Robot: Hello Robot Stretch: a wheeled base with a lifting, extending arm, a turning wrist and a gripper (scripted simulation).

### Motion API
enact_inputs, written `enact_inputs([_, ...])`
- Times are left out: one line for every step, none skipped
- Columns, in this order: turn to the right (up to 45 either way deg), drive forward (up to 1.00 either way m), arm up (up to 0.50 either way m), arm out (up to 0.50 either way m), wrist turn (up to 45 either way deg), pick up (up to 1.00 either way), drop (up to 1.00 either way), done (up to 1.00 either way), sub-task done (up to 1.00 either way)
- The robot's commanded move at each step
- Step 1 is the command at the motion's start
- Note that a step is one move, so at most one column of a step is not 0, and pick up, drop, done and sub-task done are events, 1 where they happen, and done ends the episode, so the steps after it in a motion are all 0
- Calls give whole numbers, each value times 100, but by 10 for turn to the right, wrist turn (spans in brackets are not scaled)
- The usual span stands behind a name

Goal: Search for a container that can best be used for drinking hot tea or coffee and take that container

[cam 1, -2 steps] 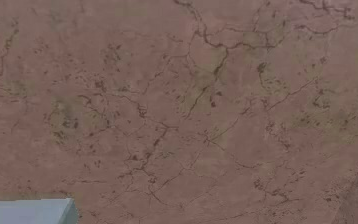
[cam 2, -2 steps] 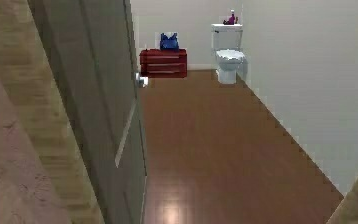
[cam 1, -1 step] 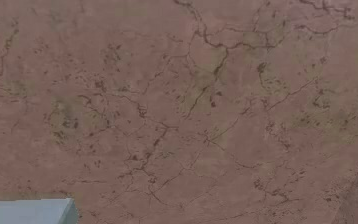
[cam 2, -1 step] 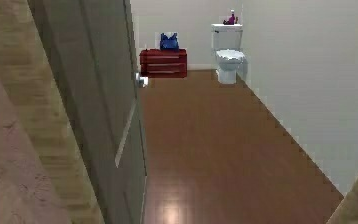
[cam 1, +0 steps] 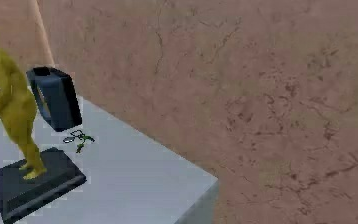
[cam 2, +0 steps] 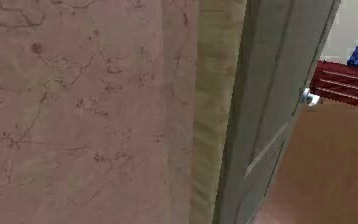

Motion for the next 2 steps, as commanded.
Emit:
enact_inputs([-450, 0, 0, 0, 0, 0, 0, 0, 0])
enact_inputs([-450, 0, 0, 0, 0, 0, 0, 0, 0])
